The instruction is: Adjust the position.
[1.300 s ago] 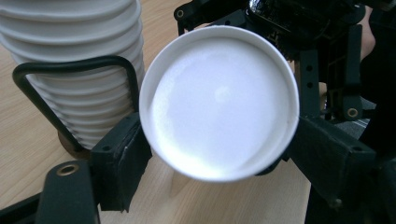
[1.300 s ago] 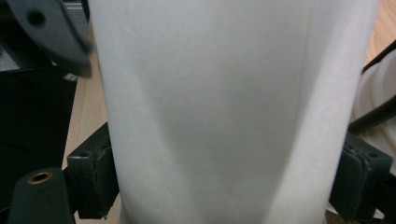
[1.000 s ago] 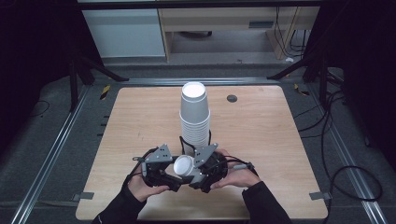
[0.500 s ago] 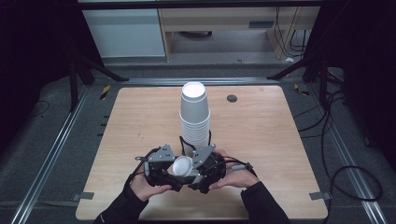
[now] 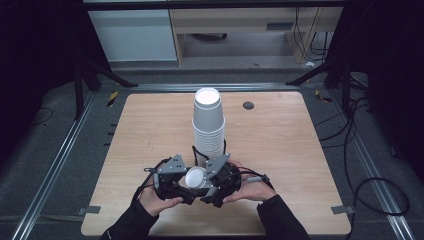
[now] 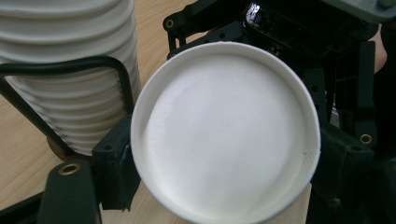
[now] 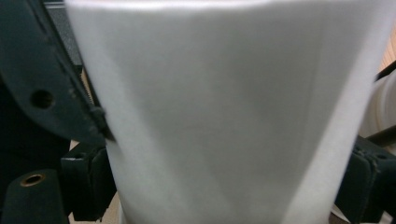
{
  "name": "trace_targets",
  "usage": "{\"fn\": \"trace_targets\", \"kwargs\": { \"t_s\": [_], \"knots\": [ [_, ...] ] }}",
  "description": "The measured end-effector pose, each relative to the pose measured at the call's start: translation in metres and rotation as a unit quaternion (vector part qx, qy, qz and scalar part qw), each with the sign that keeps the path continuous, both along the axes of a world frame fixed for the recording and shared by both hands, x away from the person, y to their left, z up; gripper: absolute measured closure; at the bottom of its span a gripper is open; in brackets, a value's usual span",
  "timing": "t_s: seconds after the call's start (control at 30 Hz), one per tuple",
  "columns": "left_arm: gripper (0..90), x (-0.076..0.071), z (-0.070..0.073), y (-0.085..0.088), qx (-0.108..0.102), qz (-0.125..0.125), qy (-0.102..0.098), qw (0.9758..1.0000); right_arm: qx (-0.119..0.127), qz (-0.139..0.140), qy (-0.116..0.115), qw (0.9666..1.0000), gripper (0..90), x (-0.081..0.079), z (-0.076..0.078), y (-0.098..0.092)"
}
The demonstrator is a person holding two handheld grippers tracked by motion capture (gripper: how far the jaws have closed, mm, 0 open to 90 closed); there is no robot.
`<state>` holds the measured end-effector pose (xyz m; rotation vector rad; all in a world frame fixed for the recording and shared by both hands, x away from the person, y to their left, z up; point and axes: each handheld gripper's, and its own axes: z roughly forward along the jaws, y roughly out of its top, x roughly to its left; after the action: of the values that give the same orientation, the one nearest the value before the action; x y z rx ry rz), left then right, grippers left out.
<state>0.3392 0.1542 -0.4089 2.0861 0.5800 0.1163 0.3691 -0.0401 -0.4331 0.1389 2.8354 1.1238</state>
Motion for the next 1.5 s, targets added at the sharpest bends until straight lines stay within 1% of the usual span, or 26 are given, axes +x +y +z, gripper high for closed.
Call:
{"fn": "trace_targets", "kwargs": {
  "t_s": [0.17, 0.2, 0.3, 0.37, 0.43, 0.5, 0.53, 0.6, 0.67, 0.7, 0.73, 0.77, 0.8, 0.9, 0.93, 1.03, 1.1, 1.13, 1.17, 1.27, 1.33, 1.37, 1.4, 1.43, 1.5],
  "knots": [
    [22.0, -0.001, 0.001, 0.0, 0.0, -0.002, 0.0, 1.0, 0.001, -0.004, 0.005, 1.0, 9.4, 0.0, 0.0, 0.0],
    [22.1, -0.001, 0.002, 0.0, 0.0, -0.002, -0.002, 1.0, 0.003, -0.007, 0.01, 0.9999, 7.5, 0.0, 0.001, -0.001],
    [22.2, -0.001, 0.003, 0.001, -0.004, -0.003, 0.0, 1.0, 0.005, -0.008, 0.01, 0.9999, 5.5, 0.0, 0.002, -0.002],
    [22.3, -0.001, 0.003, 0.002, -0.006, -0.003, -0.002, 1.0, 0.003, -0.008, 0.011, 0.9999, 4.8, 0.0, 0.002, -0.002],
    [22.2, -0.001, 0.004, 0.003, -0.006, -0.003, -0.002, 1.0, 0.0, -0.013, 0.01, 0.9999, 4.0, 0.0, 0.003, -0.003],
    [22.2, -0.002, 0.005, 0.003, -0.007, -0.003, -0.003, 1.0, 0.003, -0.014, 0.01, 0.9999, 3.1, 0.001, 0.003, -0.003],
    [22.2, -0.002, 0.006, 0.004, -0.008, -0.003, -0.003, 1.0, 0.011, -0.019, 0.009, 0.9997, 2.6, 0.001, 0.005, -0.004],
    [22.2, -0.001, 0.006, 0.005, -0.009, -0.001, -0.004, 0.9999, 0.013, -0.022, 0.009, 0.9996, 2.6, 0.001, 0.005, -0.005],
    [22.2, -0.001, 0.008, 0.008, -0.014, 0.002, -0.005, 0.9999, 0.022, -0.027, 0.009, 0.9994, 2.5, 0.001, 0.008, -0.007],
    [22.2, -0.001, 0.008, 0.008, -0.014, 0.002, -0.005, 0.9999, 0.022, -0.027, 0.009, 0.9994, 2.5, 0.001, 0.008, -0.007],
    [22.1, 0.0, 0.009, 0.01, -0.018, 0.004, -0.006, 0.9998, 0.027, -0.032, 0.007, 0.9991, 2.3, 0.001, 0.011, -0.01],
    [22.1, 0.0, 0.009, 0.011, -0.021, 0.004, -0.006, 0.9998, 0.027, -0.032, 0.007, 0.9991, 2.3, 0.001, 0.011, -0.01],
    [22.1, 0.0, 0.011, 0.013, -0.025, 0.006, -0.008, 0.9997, 0.035, -0.033, 0.007, 0.9988, 2.2, 0.001, 0.013, -0.012],
    [22.1, 0.0, 0.013, 0.016, -0.026, 0.009, -0.01, 0.9996, 0.041, -0.036, 0.006, 0.9985, 2.1, 0.001, 0.016, -0.015],
    [22.1, 0.001, 0.013, 0.017, -0.031, 0.011, -0.011, 0.9994, 0.053, -0.041, 0.004, 0.9978, 2.1, 0.001, 0.019, -0.02],
    [22.1, 0.001, 0.014, 0.021, -0.035, 0.015, -0.013, 0.9992, 0.06, -0.042, 0.003, 0.9973, 2.2, 0.001, 0.022, -0.023],
    [22.1, 0.001, 0.016, 0.024, -0.039, 0.018, -0.015, 0.999, 0.065, -0.047, 0.002, 0.9968, 2.1, 0.001, 0.024, -0.027],
    [22.1, 0.001, 0.017, 0.026, -0.04, 0.022, -0.018, 0.9988, 0.07, -0.055, -0.002, 0.996, 2.2, 0.0, 0.026, -0.032],
    [22.1, 0.001, 0.017, 0.026, -0.04, 0.022, -0.018, 0.9988, 0.07, -0.055, -0.002, 0.996, 2.2, 0.0, 0.026, -0.032],
    [22.1, 0.001, 0.019, 0.031, -0.05, 0.027, -0.022, 0.9981, 0.075, -0.063, -0.009, 0.9951, 2.1, -0.001, 0.028, -0.037],
    [22.1, 0.001, 0.019, 0.035, -0.063, 0.028, -0.029, 0.9972, 0.082, -0.074, -0.01, 0.9938, 2.1, -0.002, 0.028, -0.044],
    [22.1, 0.001, 0.019, 0.035, -0.063, 0.028, -0.029, 0.9972, 0.082, -0.074, -0.01, 0.9938, 2.1, -0.002, 0.028, -0.044],
    [22.0, 0.001, 0.019, 0.037, -0.069, 0.031, -0.034, 0.9966, 0.086, -0.078, -0.006, 0.9932, 2.1, -0.003, 0.027, -0.048],
    [22.0, 0.001, 0.019, 0.037, -0.069, 0.031, -0.034, 0.9966, 0.088, -0.08, -0.007, 0.9929, 2.1, -0.004, 0.027, -0.05],
    [22.0, 0.002, 0.017, 0.039, -0.082, 0.03, -0.036, 0.9955, 0.09, -0.084, -0.005, 0.9923, 2.1, -0.004, 0.026, -0.054]
  ]
}}
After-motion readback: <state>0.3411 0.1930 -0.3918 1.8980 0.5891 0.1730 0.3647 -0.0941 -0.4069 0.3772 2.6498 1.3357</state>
